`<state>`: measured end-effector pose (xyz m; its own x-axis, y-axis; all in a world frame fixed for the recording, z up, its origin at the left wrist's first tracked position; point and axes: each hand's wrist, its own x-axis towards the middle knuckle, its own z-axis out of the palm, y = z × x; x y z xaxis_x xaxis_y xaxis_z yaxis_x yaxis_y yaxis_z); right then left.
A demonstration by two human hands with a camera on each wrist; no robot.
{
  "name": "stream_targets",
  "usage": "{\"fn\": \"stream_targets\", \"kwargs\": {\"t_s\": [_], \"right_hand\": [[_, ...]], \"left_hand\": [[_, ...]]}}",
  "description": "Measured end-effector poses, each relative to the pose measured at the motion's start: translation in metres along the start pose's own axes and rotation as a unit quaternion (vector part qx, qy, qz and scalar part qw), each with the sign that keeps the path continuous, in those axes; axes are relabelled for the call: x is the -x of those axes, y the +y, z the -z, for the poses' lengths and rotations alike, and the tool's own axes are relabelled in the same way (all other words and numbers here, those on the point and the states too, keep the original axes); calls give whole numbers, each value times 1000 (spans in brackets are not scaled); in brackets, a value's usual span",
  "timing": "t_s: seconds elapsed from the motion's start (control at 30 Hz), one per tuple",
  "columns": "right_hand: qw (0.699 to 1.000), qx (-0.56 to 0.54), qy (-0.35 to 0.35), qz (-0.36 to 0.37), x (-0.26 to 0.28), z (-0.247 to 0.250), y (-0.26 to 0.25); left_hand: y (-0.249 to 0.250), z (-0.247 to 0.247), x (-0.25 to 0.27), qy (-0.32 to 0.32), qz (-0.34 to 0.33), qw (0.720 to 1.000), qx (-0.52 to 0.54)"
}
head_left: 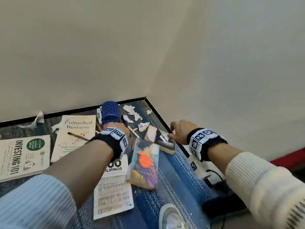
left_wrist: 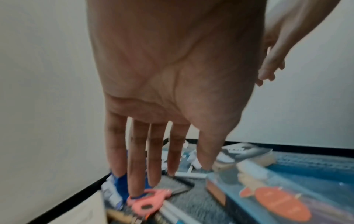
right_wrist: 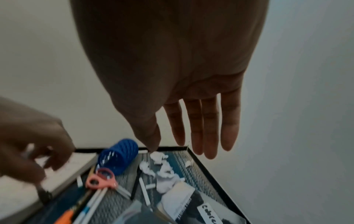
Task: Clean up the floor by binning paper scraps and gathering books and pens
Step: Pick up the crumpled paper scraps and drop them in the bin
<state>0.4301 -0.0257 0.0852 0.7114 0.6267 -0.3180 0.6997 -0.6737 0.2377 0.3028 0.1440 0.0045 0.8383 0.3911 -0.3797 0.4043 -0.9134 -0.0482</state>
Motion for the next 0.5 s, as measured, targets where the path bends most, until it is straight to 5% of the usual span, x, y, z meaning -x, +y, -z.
{"fn": "stream_targets", "kwargs": {"t_s": [0.33, 0.5], "right_hand": [[996, 21, -24, 88, -156, -82, -13], [984, -16, 5, 177, -211, -114, -16]], "left_hand": [[-29, -21, -52, 55, 73, 994, -54], [-24, -16, -63, 6, 74, 997, -28]]}}
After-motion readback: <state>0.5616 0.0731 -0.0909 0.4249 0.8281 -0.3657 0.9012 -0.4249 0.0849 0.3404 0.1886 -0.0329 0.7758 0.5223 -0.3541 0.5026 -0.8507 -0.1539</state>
